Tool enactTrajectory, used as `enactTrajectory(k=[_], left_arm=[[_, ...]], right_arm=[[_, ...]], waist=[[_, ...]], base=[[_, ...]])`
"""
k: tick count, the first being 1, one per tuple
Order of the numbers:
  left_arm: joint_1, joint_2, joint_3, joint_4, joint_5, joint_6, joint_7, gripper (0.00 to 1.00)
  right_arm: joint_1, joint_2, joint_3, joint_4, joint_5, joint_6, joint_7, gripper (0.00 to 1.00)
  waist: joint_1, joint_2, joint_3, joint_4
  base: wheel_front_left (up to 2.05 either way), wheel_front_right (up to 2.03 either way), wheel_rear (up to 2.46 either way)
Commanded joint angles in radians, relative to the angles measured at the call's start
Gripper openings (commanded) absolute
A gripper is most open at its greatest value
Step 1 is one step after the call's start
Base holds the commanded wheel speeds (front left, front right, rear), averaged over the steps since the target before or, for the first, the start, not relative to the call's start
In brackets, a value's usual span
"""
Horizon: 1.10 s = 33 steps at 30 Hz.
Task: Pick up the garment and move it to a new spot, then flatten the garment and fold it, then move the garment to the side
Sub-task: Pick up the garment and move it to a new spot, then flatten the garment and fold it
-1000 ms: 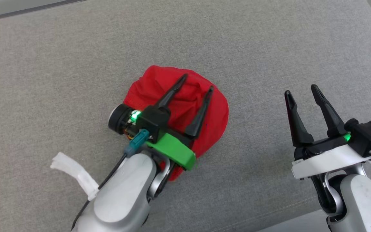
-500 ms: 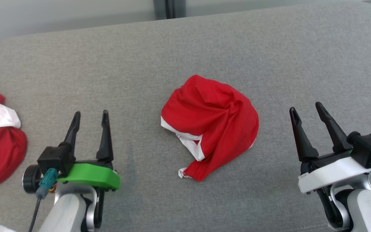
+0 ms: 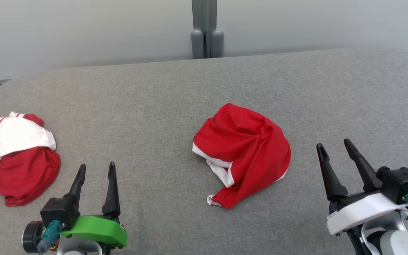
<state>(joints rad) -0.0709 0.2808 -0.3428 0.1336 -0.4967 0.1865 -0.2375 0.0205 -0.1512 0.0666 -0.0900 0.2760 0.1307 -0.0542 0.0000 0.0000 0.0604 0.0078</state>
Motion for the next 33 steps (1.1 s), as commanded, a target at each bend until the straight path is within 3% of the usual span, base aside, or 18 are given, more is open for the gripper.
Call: enactTrajectory(k=[1, 24, 33], left_arm=[[0.022, 0.009, -0.001, -0.007, -0.004, 0.009, 0.004, 1.0], [0.043, 0.023, -0.017, -0.049, 0.002, 0.041, 0.029, 1.0], [-0.022, 0.023, -0.029, -0.069, 0.022, 0.035, 0.023, 1.0]], right_arm=[[0.019, 0.002, -0.001, 0.001, -0.007, 0.0, 0.003, 1.0], [0.047, 0.016, -0.019, -0.021, -0.015, 0.0, 0.023, 1.0], [0.019, 0.001, -0.01, -0.021, -0.009, 0.0, 0.036, 1.0]], waist=[[0.0, 0.0, -0.022, -0.001], [0.0, 0.0, -0.034, -0.006], [0.0, 0.0, 0.039, 0.021]], base=[[0.0, 0.0, 0.0], [0.0, 0.0, 0.0], [0.0, 0.0, 0.0]])
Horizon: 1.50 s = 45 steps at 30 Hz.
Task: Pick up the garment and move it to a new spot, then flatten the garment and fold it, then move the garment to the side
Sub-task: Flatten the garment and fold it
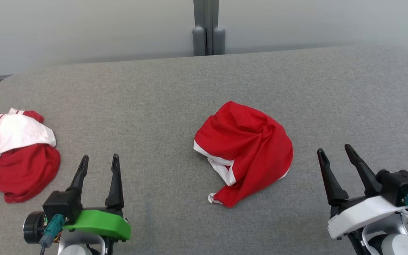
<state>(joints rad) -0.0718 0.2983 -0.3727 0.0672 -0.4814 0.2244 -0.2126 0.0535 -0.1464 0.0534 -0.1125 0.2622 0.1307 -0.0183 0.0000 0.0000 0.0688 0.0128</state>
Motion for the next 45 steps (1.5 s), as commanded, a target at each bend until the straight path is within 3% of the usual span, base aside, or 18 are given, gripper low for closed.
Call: enactTrajectory(k=[1, 11, 16, 17, 18, 19, 29, 36, 43, 44, 45], left_arm=[[-0.032, 0.003, -0.002, -0.006, 0.012, -0.004, -0.004, 1.0], [-0.162, -0.039, -0.031, 0.008, 0.044, -0.032, -0.03, 1.0], [-0.193, -0.058, -0.034, 0.025, 0.053, -0.041, -0.042, 1.0], [-0.197, -0.059, -0.031, 0.028, 0.054, -0.042, -0.044, 1.0], [-0.2, -0.06, -0.029, 0.029, 0.055, -0.042, -0.046, 1.0], [-0.201, -0.062, -0.027, 0.031, 0.057, -0.042, -0.046, 1.0], [-0.205, -0.054, -0.004, 0.026, 0.07, -0.038, -0.052, 1.0], [-0.218, -0.051, -0.005, 0.016, 0.079, -0.039, -0.053, 1.0], [-0.24, -0.048, -0.009, 0.013, 0.085, -0.041, -0.051, 1.0], [-0.243, -0.048, -0.01, 0.014, 0.083, -0.041, -0.051, 1.0], [-0.245, -0.048, -0.01, 0.015, 0.083, -0.04, -0.051, 1.0]], right_arm=[[-0.021, -0.008, 0.012, 0.007, 0.006, 0.0, 0.006, 1.0], [-0.117, -0.035, 0.216, 0.154, 0.029, 0.0, 0.032, 1.0], [-0.158, -0.034, 0.262, 0.255, 0.011, 0.0, 0.032, 0.99], [-0.167, -0.033, 0.261, 0.274, 0.0, 0.0, 0.026, 0.64], [-0.172, -0.028, 0.263, 0.283, 0.001, 0.0, 0.021, 0.36], [-0.18, -0.026, 0.268, 0.291, 0.004, 0.0, 0.016, 0.0], [-0.239, -0.054, 0.222, 0.174, 0.084, 0.0, -0.107, 0.0], [-0.282, -0.042, 0.017, 0.171, 0.136, 0.0, -0.144, 0.0], [-0.321, -0.017, -0.154, 0.317, 0.21, 0.0, -0.163, 0.0], [-0.325, -0.016, -0.165, 0.34, 0.219, 0.0, -0.167, 0.3], [-0.33, -0.011, -0.174, 0.355, 0.234, 0.0, -0.174, 0.75]], waist=[[0.0, 0.0, 0.044, 0.022], [0.0, 0.0, 0.18, 0.1], [0.0, 0.0, 0.202, 0.116], [0.0, 0.0, 0.204, 0.117], [0.0, 0.0, 0.205, 0.117], [0.0, 0.0, 0.207, 0.116], [0.0, 0.0, 0.22, 0.081], [0.0, 0.0, 0.252, 0.063], [0.0, 0.0, 0.293, 0.063], [0.0, 0.0, 0.295, 0.064], [0.0, 0.0, 0.297, 0.064]], base=[[0.0, 0.0, 0.0], [0.0, 0.0, 0.0], [0.0, 0.0, 0.0], [0.0, 0.0, 0.0], [0.0, 0.0, 0.0], [0.0, 0.0, 0.0], [0.0, 0.0, 0.0], [0.0, 0.0, 0.0], [0.0, 0.0, 0.0], [0.0, 0.0, 0.0], [0.0, 0.0, 0.0]])
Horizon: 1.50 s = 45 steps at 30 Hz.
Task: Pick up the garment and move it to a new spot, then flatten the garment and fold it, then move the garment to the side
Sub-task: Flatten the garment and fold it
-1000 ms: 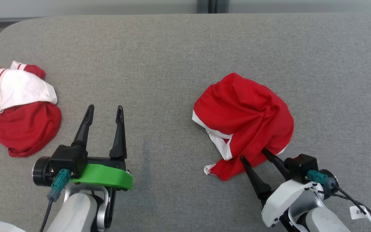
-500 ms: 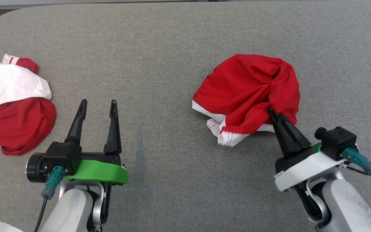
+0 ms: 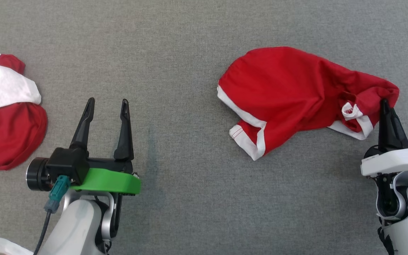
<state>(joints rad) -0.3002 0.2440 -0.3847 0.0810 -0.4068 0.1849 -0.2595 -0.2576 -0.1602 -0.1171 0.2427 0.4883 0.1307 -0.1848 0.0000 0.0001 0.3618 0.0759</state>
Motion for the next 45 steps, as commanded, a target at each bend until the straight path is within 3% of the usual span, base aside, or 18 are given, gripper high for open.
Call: enactTrajectory(k=[1, 5, 11, 19, 27, 45], left_arm=[[-0.018, 0.006, 0.002, 0.002, 0.008, 0.0, -0.004, 1.0], [-0.008, 0.007, 0.007, 0.006, 0.004, 0.009, -0.004, 1.0], [0.024, 0.012, 0.015, 0.013, -0.007, 0.015, -0.005, 1.0], [0.063, 0.028, 0.016, 0.021, -0.015, 0.018, -0.002, 1.0], [0.123, 0.042, 0.017, 0.017, -0.03, 0.03, 0.009, 1.0], [0.138, 0.052, 0.009, -0.005, -0.04, 0.043, 0.02, 1.0]], right_arm=[[-0.022, 0.0, -0.01, 0.012, 0.015, 0.0, -0.017, 1.0], [-0.009, -0.028, -0.024, 0.014, 0.0, 0.0, -0.055, 1.0], [0.036, -0.079, -0.009, -0.099, -0.131, 0.0, -0.075, 1.0], [0.154, -0.052, 0.068, -0.254, -0.233, 0.0, -0.026, 1.0], [0.261, 0.015, 0.121, -0.345, -0.213, 0.0, 0.022, 1.0], [0.265, 0.023, 0.122, -0.345, -0.207, 0.0, 0.029, 1.0]], waist=[[0.0, -0.0001, 0.005, 0.001], [0.0, -0.0001, -0.006, -0.008], [0.0, -0.0001, -0.048, -0.028], [0.0, -0.0001, -0.116, -0.044], [0.0, -0.0001, -0.17, -0.061], [0.0, -0.0001, -0.164, -0.056]], base=[[0.0, 0.0, 0.0], [0.0, 0.0, 0.0], [0.0, 0.0, 0.0], [0.0, 0.0, 0.0], [0.0, 0.0, 0.0], [0.0, 0.0, 0.0]])
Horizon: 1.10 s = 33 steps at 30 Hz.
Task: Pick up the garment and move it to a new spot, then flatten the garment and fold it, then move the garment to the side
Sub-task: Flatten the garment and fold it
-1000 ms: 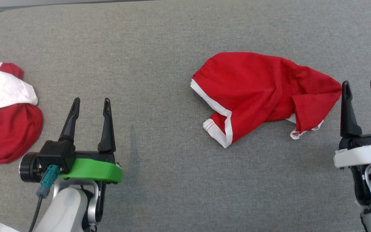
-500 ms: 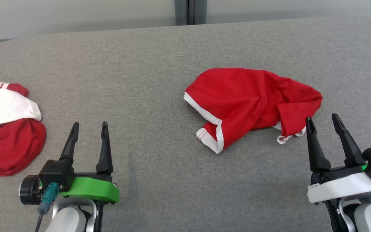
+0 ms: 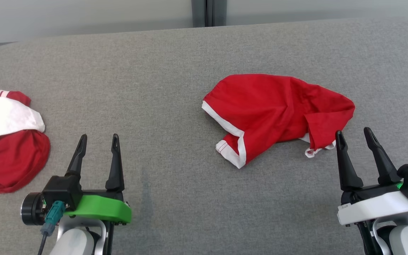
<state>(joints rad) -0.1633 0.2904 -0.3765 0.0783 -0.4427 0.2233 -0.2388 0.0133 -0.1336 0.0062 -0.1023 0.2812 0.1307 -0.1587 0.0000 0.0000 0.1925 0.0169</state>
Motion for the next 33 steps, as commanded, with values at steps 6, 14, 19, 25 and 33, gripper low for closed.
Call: enactTrajectory(k=[6, 14, 19, 25, 33], left_arm=[[-0.045, -0.003, -0.014, -0.016, 0.01, -0.003, 0.0, 1.0], [-0.108, -0.032, -0.032, -0.001, 0.026, -0.016, -0.011, 1.0], [-0.123, -0.042, -0.027, 0.014, 0.032, -0.019, -0.019, 1.0], [-0.129, -0.049, -0.025, 0.024, 0.038, -0.021, -0.023, 1.0], [-0.119, -0.05, -0.015, 0.029, 0.044, -0.023, -0.027, 1.0]], right_arm=[[-0.05, -0.04, 0.073, 0.027, 0.005, 0.0, 0.04, 1.0], [-0.147, -0.045, 0.314, 0.2, 0.039, 0.0, 0.076, 1.0], [-0.22, -0.006, 0.371, 0.353, 0.057, 0.0, 0.036, 1.0], [-0.289, 0.032, 0.361, 0.472, 0.066, 0.0, -0.046, 0.0], [-0.251, -0.018, 0.306, 0.425, 0.062, 0.0, -0.091, 0.0]], waist=[[0.0, 0.0, 0.06, 0.035], [0.0, 0.0, 0.128, 0.099], [0.0, 0.0, 0.145, 0.112], [0.0, 0.0, 0.151, 0.112], [0.0, 0.0, 0.139, 0.086]], base=[[0.0, 0.0, 0.0], [0.0, 0.0, 0.0], [0.0, 0.0, 0.0], [0.0, 0.0, 0.0], [0.0, 0.0, 0.0]])
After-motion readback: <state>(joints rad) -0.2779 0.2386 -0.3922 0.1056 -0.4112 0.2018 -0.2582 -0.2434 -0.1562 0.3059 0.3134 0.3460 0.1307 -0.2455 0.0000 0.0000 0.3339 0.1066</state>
